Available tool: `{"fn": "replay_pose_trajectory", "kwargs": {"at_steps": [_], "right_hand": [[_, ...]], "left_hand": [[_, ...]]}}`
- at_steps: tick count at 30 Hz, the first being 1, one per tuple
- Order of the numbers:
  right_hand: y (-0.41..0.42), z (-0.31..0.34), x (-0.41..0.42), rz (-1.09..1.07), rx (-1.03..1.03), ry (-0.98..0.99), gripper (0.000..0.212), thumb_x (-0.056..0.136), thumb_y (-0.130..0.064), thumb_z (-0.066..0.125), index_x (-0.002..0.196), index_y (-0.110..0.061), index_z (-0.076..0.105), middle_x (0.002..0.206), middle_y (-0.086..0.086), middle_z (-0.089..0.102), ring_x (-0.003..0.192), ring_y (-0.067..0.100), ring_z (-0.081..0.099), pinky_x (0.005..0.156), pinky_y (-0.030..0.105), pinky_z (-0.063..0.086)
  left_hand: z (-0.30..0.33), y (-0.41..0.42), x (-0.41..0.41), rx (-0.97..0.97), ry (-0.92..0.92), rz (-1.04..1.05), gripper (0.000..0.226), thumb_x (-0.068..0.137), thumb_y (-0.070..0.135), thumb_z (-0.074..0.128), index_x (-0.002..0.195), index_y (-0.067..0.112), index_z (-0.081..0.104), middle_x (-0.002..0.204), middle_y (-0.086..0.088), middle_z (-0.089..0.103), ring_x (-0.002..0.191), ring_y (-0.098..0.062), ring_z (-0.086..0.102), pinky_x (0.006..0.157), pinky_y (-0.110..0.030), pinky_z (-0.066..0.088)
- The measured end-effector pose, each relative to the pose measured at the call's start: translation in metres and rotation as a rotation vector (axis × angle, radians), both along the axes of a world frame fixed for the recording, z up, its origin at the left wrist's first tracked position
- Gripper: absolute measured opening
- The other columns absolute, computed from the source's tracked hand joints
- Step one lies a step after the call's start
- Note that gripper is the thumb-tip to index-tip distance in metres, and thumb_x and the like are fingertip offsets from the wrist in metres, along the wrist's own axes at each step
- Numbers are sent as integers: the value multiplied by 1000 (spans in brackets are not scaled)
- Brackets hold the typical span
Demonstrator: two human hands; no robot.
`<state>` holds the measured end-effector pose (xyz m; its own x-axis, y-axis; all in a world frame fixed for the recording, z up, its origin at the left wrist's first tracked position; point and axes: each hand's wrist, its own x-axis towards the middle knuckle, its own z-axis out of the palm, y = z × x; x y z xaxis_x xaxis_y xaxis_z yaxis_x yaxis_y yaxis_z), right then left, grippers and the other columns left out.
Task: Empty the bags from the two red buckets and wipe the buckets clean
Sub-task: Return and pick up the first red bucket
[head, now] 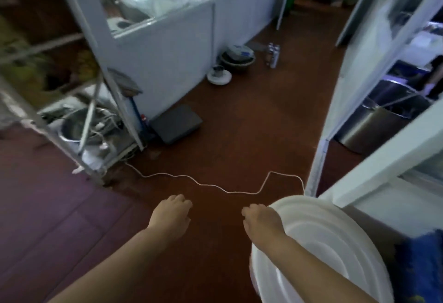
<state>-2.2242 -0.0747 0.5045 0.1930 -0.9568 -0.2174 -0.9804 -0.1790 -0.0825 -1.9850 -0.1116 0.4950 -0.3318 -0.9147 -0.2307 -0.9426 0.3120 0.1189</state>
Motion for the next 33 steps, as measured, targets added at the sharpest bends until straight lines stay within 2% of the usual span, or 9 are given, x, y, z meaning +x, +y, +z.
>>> {"fn": "replay_pose_trajectory", "kwargs": {"at_steps": [4,7,11,17,23,28,33], "right_hand": [[-25,22,102,259,-53,3,26,93,-20,39,109,-17,59,110,4,61,104,27,57,84,32,44],[-32,37,193,451,-76,27,26,94,-20,38,110,-17,58,111,4,60,105,26,58,86,37,46],[-25,54,324,658,-106,36,24,96,-26,39,109,-17,58,111,5,60,105,27,58,84,37,47],[16,62,528,844,-110,33,27,94,-28,40,108,-17,59,113,7,61,107,30,58,83,37,46],[60,78,697,1026,-64,32,29,95,-32,41,112,-14,56,118,9,58,112,31,55,87,38,45],[65,86,800,1149,-70,46,30,96,-33,39,112,-13,55,118,9,58,112,30,54,86,37,44],[35,78,890,1213,-67,50,30,95,-34,40,108,-14,58,115,7,61,109,30,56,84,36,45]], "left_hand": [[34,31,105,-62,-88,177,25,92,32,43,111,23,57,113,2,56,108,-19,52,85,-32,43],[52,68,191,-87,-127,332,27,93,33,41,109,22,58,114,0,56,111,-22,51,88,-34,42],[63,127,310,-69,-119,562,30,91,34,44,113,21,58,119,1,55,117,-21,49,91,-34,41],[65,216,481,-61,-129,801,24,94,30,41,109,23,58,118,3,56,116,-20,50,87,-33,43],[80,285,608,-89,-92,1021,28,91,38,46,111,22,57,115,3,55,114,-18,49,87,-33,42],[85,306,689,-90,-70,1160,32,91,40,46,117,24,56,118,5,53,117,-16,46,91,-31,43],[74,288,765,-55,-66,1221,33,91,39,46,118,24,56,119,5,53,118,-16,46,92,-31,43]]}}
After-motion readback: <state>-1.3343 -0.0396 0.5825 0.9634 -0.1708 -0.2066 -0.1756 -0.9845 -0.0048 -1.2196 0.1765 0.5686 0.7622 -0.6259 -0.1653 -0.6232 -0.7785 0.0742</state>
